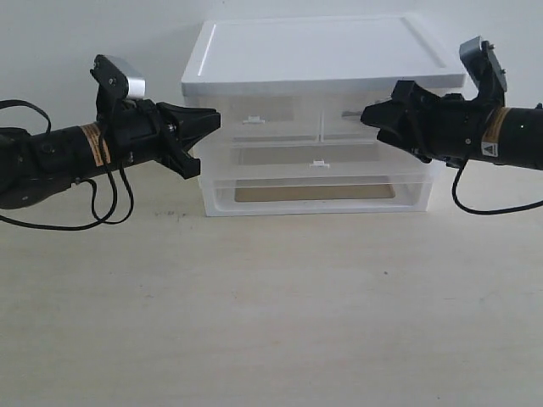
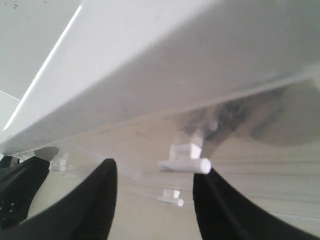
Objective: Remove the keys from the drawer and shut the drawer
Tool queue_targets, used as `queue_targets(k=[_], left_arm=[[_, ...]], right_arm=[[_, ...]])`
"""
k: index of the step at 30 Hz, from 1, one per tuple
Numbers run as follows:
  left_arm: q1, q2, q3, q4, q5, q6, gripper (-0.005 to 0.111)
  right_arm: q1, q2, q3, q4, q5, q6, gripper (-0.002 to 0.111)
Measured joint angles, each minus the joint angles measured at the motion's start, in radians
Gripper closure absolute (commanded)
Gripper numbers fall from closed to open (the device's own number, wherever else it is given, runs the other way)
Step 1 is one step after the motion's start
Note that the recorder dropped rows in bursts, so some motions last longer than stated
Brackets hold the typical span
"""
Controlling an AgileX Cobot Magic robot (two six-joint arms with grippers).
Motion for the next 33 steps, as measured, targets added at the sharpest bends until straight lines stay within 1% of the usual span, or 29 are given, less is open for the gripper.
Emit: queue_targets(k=[3, 9, 10, 12, 16, 24, 33], left_arm=[[0.0, 0.0, 0.0, 0.0, 0.0, 0.0, 0.102], [0.0, 0.0, 0.0, 0.0, 0.0, 0.0, 0.102], [0.0, 0.0, 0.0, 0.0, 0.0, 0.0, 0.102], [0.0, 0.002, 0.0, 0.0, 0.0, 0.0, 0.102], [0.0, 0.012, -0.002, 0.0, -0.01, 0.002, 0.102], [-0.002, 0.058, -0.024, 0.009, -0.031, 0.006, 0.102], [-0.007, 0.081, -0.04, 0.024, -0.033, 0.009, 0.102]], right_arm=[[-0.018, 0.0, -0.002, -0.006, -0.036, 0.008, 0.062], [-0.028, 0.0, -0.001, -0.017, -0.04, 0.013, 0.064], [-0.028, 0.0, -0.001, -0.017, -0.04, 0.013, 0.067], [-0.028, 0.0, -0.001, -0.018, -0.037, 0.005, 0.079], [-0.028, 0.0, -0.001, -0.006, -0.003, -0.044, 0.108], [-0.028, 0.0, 0.001, -0.01, -0.008, -0.081, 0.108], [-0.04, 0.0, -0.009, -0.127, -0.048, -0.047, 0.108]])
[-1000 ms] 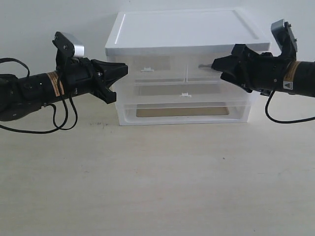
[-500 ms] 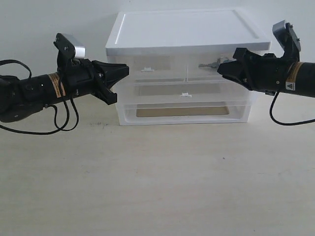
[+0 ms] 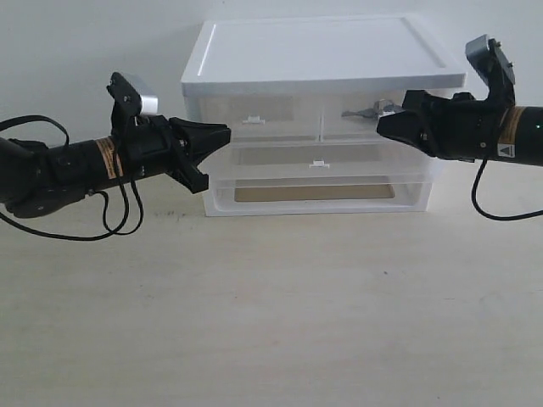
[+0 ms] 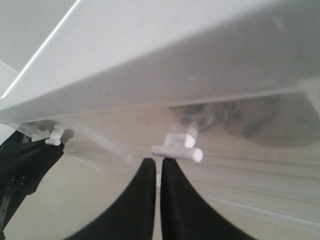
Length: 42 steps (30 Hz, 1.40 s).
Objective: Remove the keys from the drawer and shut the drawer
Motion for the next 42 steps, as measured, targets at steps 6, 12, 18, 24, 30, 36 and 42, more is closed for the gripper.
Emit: queue_targets(k=[6, 12, 18, 24, 30, 36, 42], left_arm=[[0.0, 0.01, -0.019, 0.023, 0.0, 0.0, 0.102], [-0.001, 0.01, -0.021, 0.025, 0.0, 0.0, 0.102], [-0.001, 0.01, -0.021, 0.025, 0.0, 0.0, 0.102], [-0.001, 0.01, -0.021, 0.025, 0.0, 0.0, 0.102], [-0.002, 0.01, -0.022, 0.028, 0.0, 0.0, 0.102], [-0.004, 0.012, -0.028, 0.033, 0.0, -0.002, 0.102], [-0.004, 0.012, -0.029, 0.034, 0.0, -0.006, 0.102]], right_arm=[[0.0, 0.0, -0.007, -0.075, -0.026, 0.032, 0.108], [-0.008, 0.0, -0.007, -0.089, -0.028, 0.034, 0.102], [-0.057, 0.0, -0.008, -0.087, -0.044, 0.056, 0.063], [-0.081, 0.0, -0.008, -0.05, -0.048, 0.108, 0.063], [-0.081, 0.0, -0.008, -0.013, -0.054, 0.173, 0.063], [-0.066, 0.0, -0.008, 0.003, -0.052, 0.205, 0.063], [-0.034, 0.0, -0.008, 0.039, -0.036, 0.203, 0.063]])
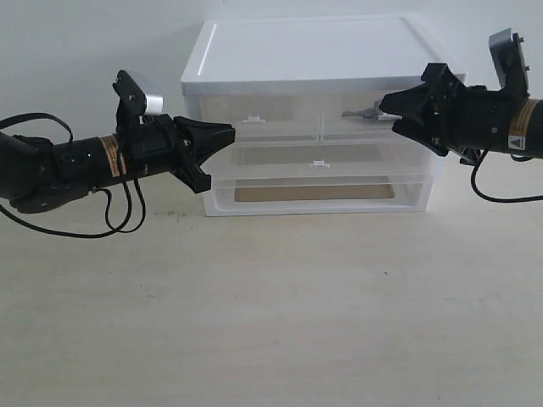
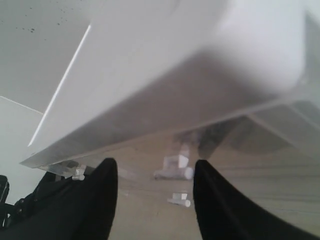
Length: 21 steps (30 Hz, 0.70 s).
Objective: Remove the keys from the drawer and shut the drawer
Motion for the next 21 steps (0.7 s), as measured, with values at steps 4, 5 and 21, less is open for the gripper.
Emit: queue_targets(k=[4, 5, 21], left_arm=[[0.0, 0.0, 0.0, 0.0, 0.0, 0.0, 0.102], [0.0, 0.0, 0.0, 0.0, 0.0, 0.0, 0.102], [0.0, 0.0, 0.0, 0.0, 0.0, 0.0, 0.102]], right_arm=[[0.002, 0.0, 0.0, 0.002, 0.015, -0.002, 0.073], [0.004, 0.0, 0.0, 0.002, 0.022, -0.004, 0.077], [0.004, 0.004, 0.012, 0.024, 0.024, -0.149, 0.108]])
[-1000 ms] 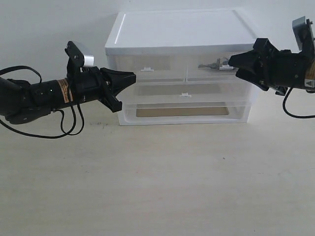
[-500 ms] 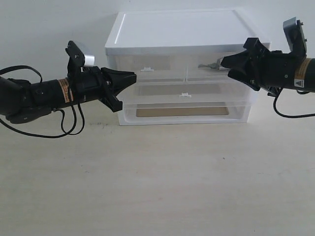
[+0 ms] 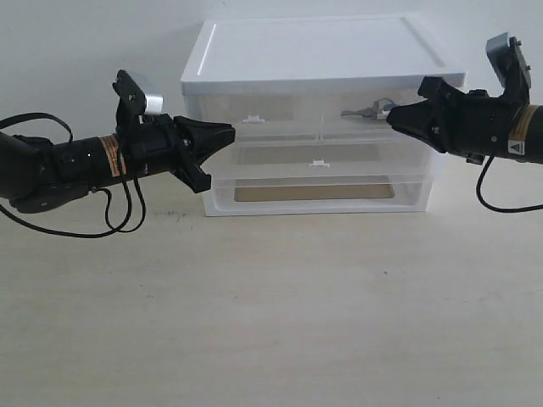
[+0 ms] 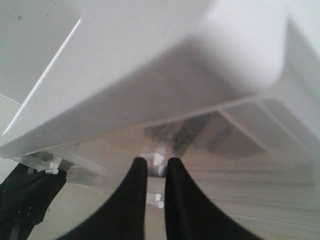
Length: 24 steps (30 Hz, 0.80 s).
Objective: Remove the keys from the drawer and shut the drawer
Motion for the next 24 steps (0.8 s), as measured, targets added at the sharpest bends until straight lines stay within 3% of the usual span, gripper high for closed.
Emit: queue_targets(k=[8, 14, 24], left_arm=[[-0.029, 0.0, 0.0, -0.04, 0.009, 0.046, 0.102], [-0.034, 0.0, 0.0, -0.055, 0.011, 0.062, 0.102], [-0.036, 0.0, 0.0, -0.056, 0.011, 0.067, 0.102]], right_arm=[[-0.015, 0.0, -0.002, -0.106, -0.044, 0.065, 0.108], [-0.017, -0.032, 0.146, 0.0, -0.126, -0.056, 0.108], [-0.017, -0.211, 0.323, -0.021, -0.081, -0.141, 0.108]])
